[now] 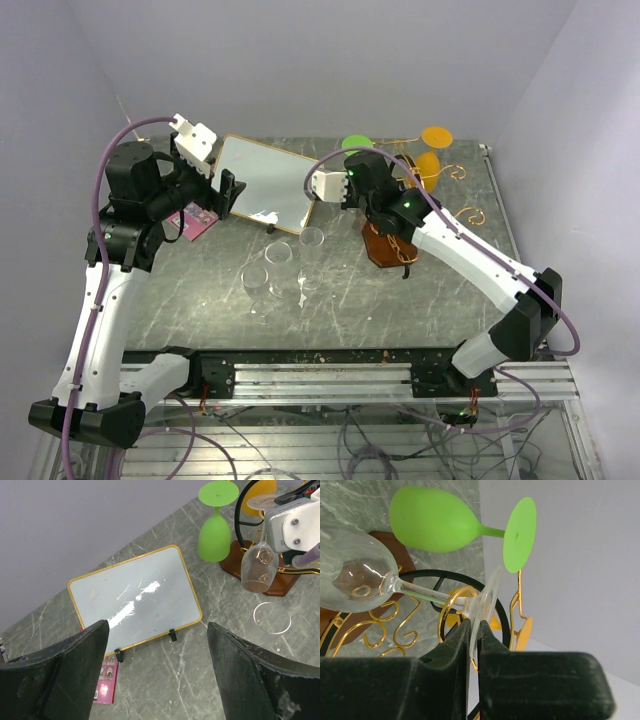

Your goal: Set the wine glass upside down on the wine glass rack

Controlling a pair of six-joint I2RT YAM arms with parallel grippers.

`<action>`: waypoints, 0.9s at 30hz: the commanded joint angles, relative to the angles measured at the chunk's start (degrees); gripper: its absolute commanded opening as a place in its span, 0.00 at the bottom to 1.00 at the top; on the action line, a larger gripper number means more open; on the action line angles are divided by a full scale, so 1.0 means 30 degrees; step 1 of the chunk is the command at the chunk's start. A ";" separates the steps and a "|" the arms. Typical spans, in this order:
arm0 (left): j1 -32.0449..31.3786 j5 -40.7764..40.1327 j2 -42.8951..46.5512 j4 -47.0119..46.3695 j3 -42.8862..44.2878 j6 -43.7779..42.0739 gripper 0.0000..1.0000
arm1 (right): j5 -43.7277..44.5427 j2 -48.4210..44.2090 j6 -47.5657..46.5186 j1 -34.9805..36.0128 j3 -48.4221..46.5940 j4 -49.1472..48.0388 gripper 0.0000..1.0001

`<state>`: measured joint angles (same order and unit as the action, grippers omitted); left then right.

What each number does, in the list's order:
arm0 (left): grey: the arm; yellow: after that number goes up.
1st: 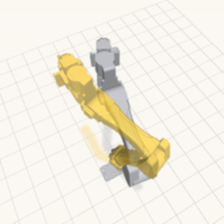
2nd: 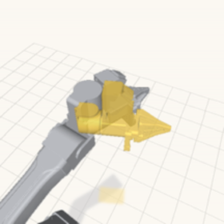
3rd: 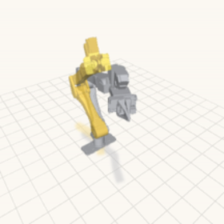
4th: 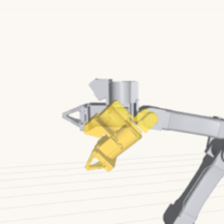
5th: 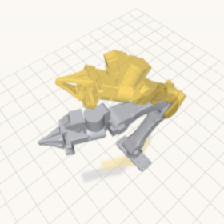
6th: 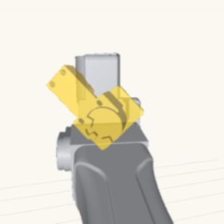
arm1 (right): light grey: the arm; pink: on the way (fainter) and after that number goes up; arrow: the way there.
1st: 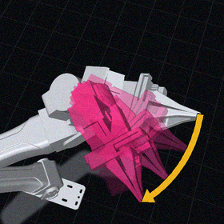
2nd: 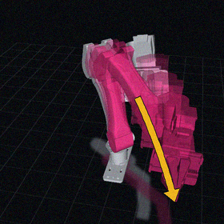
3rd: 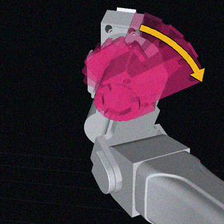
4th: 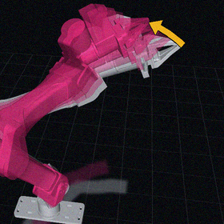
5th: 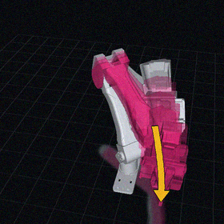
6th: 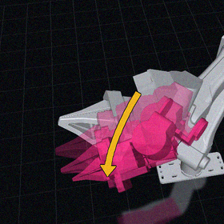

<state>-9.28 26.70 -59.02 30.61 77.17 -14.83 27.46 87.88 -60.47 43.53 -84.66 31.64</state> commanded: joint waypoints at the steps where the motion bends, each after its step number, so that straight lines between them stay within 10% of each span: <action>1: -0.0086 -0.0224 0.0281 0.0076 -0.0146 -0.0356 0.90 | -0.0073 -0.0513 -0.0058 0.0327 -0.0427 0.0049 0.04; 27: -0.0101 -0.0355 0.0324 0.0160 -0.0263 -0.0572 0.90 | -0.0244 -0.1566 -0.0222 0.0661 0.0027 0.1197 0.07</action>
<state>-9.28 26.17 -58.98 31.16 76.58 -16.03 25.91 85.10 -60.51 45.12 -84.75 35.22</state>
